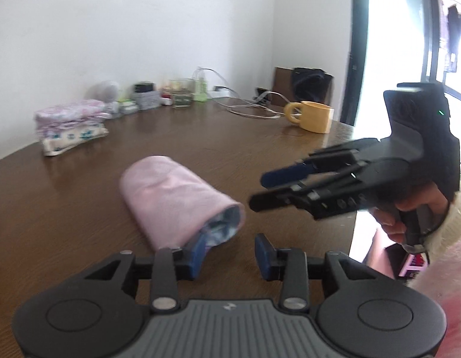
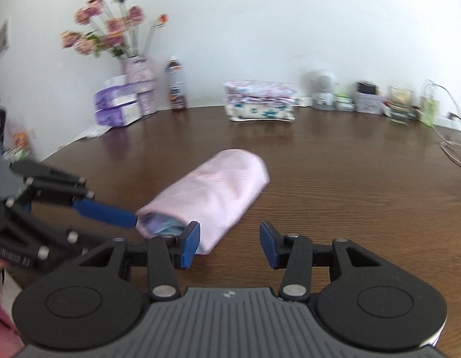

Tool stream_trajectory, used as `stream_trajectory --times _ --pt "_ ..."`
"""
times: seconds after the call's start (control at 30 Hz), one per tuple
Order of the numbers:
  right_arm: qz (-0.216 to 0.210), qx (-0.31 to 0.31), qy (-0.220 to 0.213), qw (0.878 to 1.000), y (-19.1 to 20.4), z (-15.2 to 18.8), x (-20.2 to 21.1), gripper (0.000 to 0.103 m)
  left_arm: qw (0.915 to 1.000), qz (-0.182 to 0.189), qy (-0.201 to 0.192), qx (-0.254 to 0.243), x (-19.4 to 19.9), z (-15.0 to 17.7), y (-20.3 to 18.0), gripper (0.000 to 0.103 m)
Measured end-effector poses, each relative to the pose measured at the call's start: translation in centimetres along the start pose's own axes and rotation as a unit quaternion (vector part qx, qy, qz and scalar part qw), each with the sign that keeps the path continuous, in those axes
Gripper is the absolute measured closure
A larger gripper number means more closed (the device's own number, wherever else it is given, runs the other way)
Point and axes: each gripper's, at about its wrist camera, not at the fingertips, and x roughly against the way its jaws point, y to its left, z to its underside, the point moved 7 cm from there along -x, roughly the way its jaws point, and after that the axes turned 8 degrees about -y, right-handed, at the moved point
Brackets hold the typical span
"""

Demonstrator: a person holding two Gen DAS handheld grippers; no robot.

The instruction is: Fold clothes

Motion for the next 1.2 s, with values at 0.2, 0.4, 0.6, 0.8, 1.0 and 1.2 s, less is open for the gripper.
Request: stream_trajectory --times 0.2,0.4,0.6,0.8,1.0,1.2 --pt "0.017 0.075 0.013 0.997 3.1 0.0 -2.2 0.066 0.9971 -0.068 0.002 -0.033 -0.3 0.1 1.8 0.061" --pt "0.024 0.081 0.004 0.996 3.5 -0.6 -2.3 0.080 0.9938 -0.071 0.019 -0.083 -2.2 0.1 1.6 0.056" --pt "0.021 0.093 -0.002 0.995 3.5 -0.6 -2.2 0.079 0.9938 -0.065 0.028 -0.085 -3.0 0.2 1.8 0.056" --pt "0.016 0.173 0.002 0.985 5.0 -0.5 -2.3 0.067 0.9934 -0.065 0.038 -0.087 -3.0 0.6 2.0 0.056" --pt "0.018 0.240 0.003 0.971 6.2 -0.7 -3.0 0.094 0.9927 -0.067 0.043 -0.090 -3.8 0.4 2.0 0.056" --pt "0.020 0.231 -0.007 0.973 6.2 -1.3 -3.1 0.099 0.9921 -0.068 0.038 -0.098 -4.3 -0.3 1.7 0.056"
